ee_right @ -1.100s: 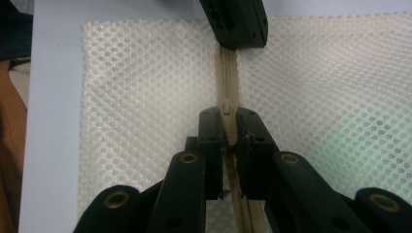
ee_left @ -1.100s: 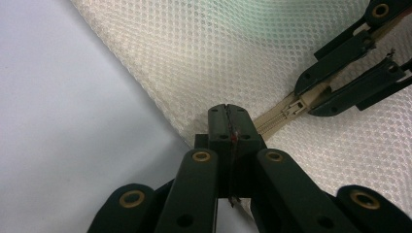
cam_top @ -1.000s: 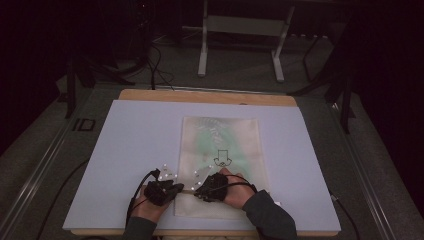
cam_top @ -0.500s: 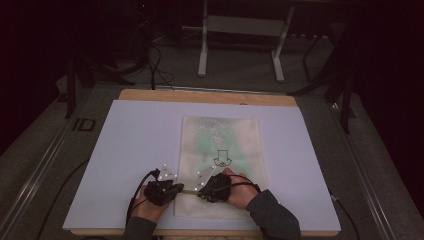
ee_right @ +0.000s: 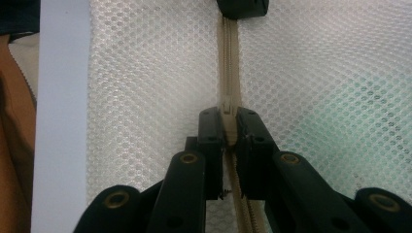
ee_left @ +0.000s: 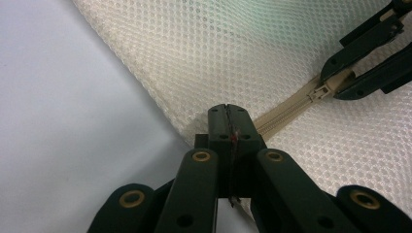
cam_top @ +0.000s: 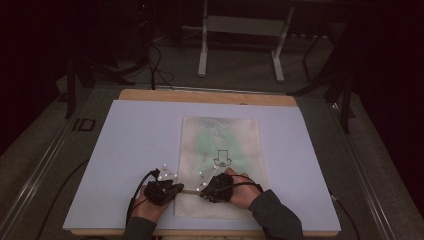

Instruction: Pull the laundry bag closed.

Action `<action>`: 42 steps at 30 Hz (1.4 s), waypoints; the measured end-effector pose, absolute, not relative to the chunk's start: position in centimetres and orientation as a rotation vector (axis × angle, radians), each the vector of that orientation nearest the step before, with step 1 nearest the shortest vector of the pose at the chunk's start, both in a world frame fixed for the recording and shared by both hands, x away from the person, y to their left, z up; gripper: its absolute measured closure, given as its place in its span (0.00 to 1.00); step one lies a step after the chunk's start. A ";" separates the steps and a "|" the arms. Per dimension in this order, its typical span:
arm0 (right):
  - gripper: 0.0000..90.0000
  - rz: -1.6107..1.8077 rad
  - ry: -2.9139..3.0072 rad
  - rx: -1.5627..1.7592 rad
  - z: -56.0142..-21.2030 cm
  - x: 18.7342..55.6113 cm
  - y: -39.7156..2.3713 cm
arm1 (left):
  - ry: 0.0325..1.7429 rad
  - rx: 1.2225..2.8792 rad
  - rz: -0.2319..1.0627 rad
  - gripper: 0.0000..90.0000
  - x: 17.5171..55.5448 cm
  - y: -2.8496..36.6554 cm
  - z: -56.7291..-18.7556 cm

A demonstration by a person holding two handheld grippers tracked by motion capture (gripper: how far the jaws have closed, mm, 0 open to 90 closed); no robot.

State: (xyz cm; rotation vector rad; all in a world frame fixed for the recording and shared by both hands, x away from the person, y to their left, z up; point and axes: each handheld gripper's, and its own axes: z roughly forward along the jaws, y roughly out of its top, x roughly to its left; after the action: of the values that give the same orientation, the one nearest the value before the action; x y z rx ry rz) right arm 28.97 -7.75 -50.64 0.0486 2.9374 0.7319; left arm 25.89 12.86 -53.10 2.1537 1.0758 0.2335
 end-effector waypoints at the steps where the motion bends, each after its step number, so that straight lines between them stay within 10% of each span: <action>1: 0.92 0.729 2.939 0.047 -50.6 29.0 -7.8 | 1.075 2.154 0.233 0.99 25.9 12.9 -53.1; 42: 0.92 0.710 2.947 0.055 -50.3 28.8 -9.5 | 1.074 2.157 0.228 0.99 25.9 12.9 -53.1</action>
State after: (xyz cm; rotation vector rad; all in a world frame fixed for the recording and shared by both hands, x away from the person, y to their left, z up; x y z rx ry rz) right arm 28.79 -9.52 -50.35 0.0547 2.9473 0.7098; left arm 25.93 12.92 -53.10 2.1569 1.0737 0.2285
